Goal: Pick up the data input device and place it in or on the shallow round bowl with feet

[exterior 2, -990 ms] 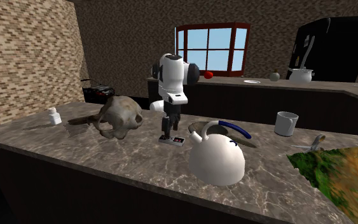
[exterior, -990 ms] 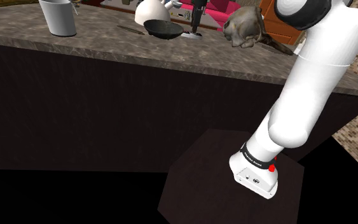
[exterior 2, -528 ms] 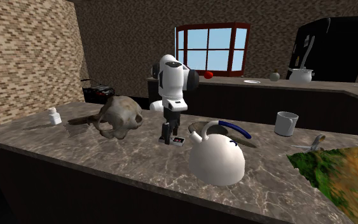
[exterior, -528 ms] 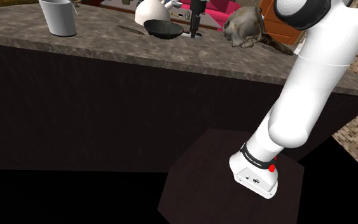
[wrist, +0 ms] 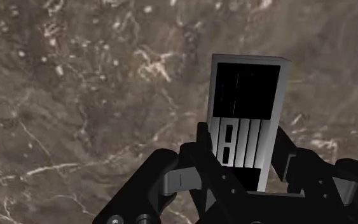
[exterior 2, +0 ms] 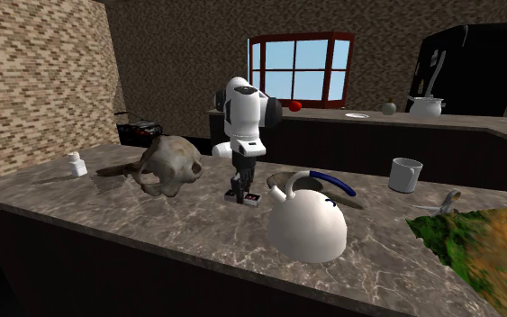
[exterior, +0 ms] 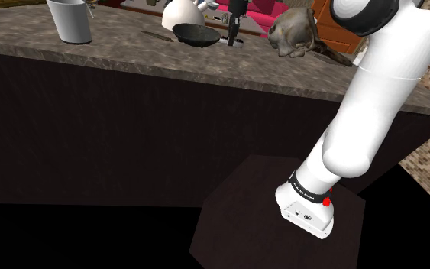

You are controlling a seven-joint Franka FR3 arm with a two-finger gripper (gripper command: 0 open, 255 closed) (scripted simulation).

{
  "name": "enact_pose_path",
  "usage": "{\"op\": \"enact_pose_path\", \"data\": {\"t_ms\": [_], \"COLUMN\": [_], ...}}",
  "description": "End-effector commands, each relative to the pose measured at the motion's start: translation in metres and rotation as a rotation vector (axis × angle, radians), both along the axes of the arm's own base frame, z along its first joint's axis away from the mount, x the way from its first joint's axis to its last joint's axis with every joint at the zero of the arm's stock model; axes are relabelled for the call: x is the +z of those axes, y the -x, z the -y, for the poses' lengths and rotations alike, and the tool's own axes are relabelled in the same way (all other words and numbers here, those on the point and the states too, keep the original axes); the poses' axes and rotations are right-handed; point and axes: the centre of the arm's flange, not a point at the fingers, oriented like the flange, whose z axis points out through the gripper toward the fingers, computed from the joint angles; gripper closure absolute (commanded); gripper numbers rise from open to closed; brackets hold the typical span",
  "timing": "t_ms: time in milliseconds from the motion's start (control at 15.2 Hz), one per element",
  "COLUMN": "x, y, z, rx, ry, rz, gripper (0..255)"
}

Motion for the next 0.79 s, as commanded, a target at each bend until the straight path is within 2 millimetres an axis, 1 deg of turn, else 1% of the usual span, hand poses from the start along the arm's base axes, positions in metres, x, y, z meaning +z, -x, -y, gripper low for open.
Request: {"op": "enact_pose_path", "data": {"t_ms": [0,132,198,396,726], "x": [-0.004,-0.003,-0.002,-0.004,0.023], "y": [-0.001,0.000,-0.005,-0.001,-0.001], "z": [0.002,0.001,0.002,0.002,0.002], "rx": [-0.003,-0.003,-0.003,-0.003,-0.003], "ry": [0.004,0.004,0.003,0.004,0.004], "rz": [-0.001,-0.001,-0.001,-0.001,-0.001], "gripper": [255,255,255,255,255]}}
